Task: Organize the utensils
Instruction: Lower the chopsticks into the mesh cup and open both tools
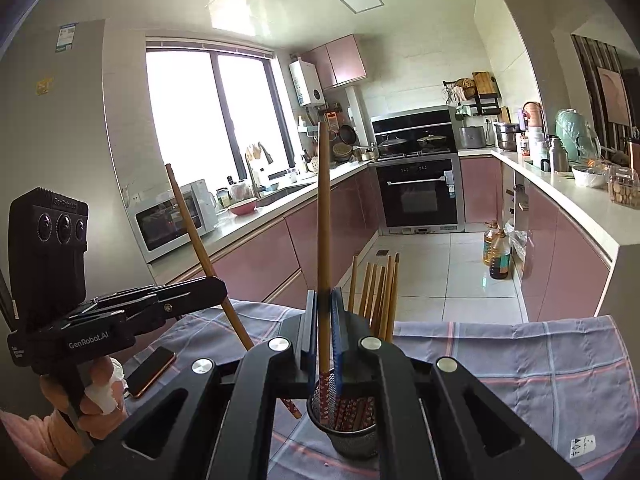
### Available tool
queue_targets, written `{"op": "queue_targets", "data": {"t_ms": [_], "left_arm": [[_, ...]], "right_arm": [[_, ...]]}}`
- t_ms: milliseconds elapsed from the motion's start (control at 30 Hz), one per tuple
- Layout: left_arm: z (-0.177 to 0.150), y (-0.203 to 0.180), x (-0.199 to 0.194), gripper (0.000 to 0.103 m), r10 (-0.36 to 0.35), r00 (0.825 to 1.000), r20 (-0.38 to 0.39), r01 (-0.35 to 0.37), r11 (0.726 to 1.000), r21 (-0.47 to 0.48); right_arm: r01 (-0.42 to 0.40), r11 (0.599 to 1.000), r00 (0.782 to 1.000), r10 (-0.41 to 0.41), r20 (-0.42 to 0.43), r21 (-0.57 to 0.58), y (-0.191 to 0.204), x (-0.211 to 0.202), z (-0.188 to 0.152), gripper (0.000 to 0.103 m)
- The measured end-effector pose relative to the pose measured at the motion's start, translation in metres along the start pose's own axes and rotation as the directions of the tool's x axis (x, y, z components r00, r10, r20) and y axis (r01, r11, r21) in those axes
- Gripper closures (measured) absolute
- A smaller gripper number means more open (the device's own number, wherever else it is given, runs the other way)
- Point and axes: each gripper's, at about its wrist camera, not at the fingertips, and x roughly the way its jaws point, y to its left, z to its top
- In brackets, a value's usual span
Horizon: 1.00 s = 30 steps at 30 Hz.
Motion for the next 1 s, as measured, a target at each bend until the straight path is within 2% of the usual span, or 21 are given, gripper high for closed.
{"op": "queue_targets", "data": {"t_ms": [233,533,1000], "left_arm": [[-0.003,-0.006,0.02,0.095,0.016,1.0,-0.013,-0.015,1.0,0.004],[-0.017,-0.012,0.048,0.095,0.02,0.995,-0.096,-0.016,0.999,0.045],[-0.04,-0.001,0.082,0.095,0.042,0.978,-0.203,-0.033,0.998,0.051]], "right_arm": [[0.02,1.0,1.0,-0.021,-0.017,-0.011,-0.001,0.011,-0.002,0.098],[0.025,1.0,0.995,-0.025,-0.092,-0.001,-0.004,0.033,-0.018,0.098],[0.035,0.999,0.978,-0.034,-0.204,0.002,-0.006,0.058,-0.037,0.098]]}}
